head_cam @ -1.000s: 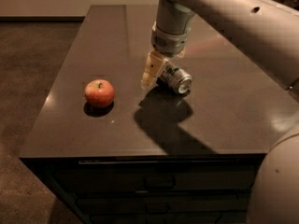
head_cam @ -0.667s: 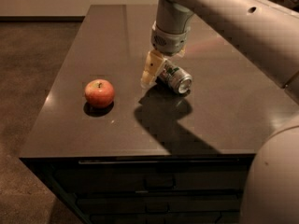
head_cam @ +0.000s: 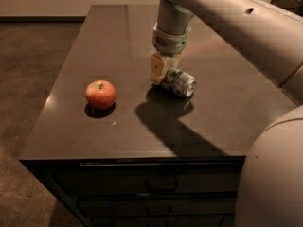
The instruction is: Place 7up can upright
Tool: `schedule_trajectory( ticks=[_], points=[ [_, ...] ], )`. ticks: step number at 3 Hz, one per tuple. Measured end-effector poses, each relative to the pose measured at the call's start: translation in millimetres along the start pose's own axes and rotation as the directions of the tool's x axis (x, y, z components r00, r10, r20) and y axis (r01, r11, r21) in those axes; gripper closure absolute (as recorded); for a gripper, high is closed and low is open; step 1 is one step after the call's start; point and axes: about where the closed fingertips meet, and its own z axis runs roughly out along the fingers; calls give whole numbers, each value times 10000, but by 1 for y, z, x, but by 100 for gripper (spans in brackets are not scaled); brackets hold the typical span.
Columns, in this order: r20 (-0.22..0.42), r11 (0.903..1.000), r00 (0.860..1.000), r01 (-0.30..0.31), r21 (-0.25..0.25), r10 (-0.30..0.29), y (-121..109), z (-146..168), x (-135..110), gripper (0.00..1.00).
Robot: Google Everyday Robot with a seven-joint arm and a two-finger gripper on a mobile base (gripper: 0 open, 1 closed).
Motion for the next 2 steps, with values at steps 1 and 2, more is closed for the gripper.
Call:
schedule_trajectory(
  ticks=[1,2],
  points=[
    [105,9998,9998,163,-110,-162,2,-3,-3,65],
    [651,9961,9950,781,-402,-754,10,-19,-9,88]
  ],
)
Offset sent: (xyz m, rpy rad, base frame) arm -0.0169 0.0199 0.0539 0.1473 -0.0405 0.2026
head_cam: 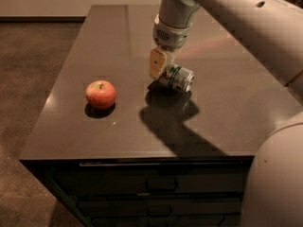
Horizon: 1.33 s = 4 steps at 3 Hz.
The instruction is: Place 7up can upright
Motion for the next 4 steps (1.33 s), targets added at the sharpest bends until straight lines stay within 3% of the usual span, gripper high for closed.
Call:
schedule_trajectory(
  ticks=[1,2,3,4],
  points=[
    [1101,9943,9902,918,-543,-855,11,-33,-8,100],
    [2592,9806,9557,1698,-980,-1396,19,-70,-16,100],
    [4109,9677,9001,2157,-1307,-1451,19,-96,-21,100],
    [5402,9600,8318,2405,-1434,-1277,18,-111,-23,100]
  ],
)
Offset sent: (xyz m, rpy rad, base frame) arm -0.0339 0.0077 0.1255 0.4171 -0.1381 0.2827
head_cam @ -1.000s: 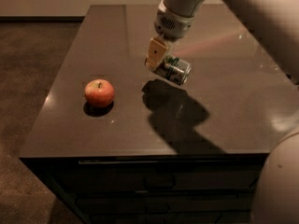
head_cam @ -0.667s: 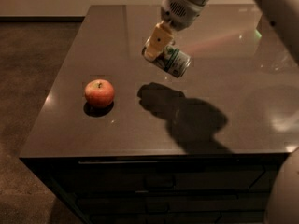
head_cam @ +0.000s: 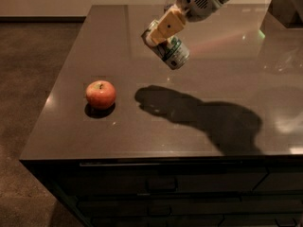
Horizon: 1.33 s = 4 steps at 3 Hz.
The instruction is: Place 7up can upright
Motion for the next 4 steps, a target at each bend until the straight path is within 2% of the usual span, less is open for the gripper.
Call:
schedule_trajectory(
  ticks=[1,2,3,4],
  points=[
    [1522,9998,9882,169,54,-176,0,-11,-4,100],
    [2738,9983,9616,42,582,-200,-1,-23,1,100],
    [3854,9965,9220,61,830,-377,-3,-25,9,100],
    [4650,9935,8812,405,1067,-859,-6,-20,14,100]
  ],
)
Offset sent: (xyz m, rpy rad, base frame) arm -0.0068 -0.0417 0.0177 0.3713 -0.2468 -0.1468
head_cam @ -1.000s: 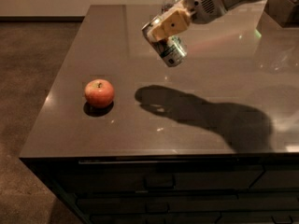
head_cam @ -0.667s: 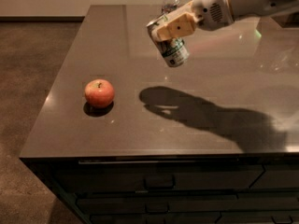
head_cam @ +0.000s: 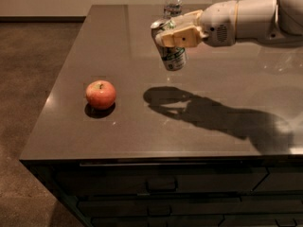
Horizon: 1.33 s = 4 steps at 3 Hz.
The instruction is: Place 7up can upright
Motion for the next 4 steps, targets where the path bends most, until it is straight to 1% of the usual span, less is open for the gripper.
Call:
schedule_trajectory(
  ticks=[1,3,4],
  points=[
    [634,9998,9978,178,-42,-175,-5,5,11,100],
    [1526,9996,9882,-82,-263,121,-17,11,47,100],
    [2219,9997,9749,-159,-206,201,-20,12,60,81]
  ],
)
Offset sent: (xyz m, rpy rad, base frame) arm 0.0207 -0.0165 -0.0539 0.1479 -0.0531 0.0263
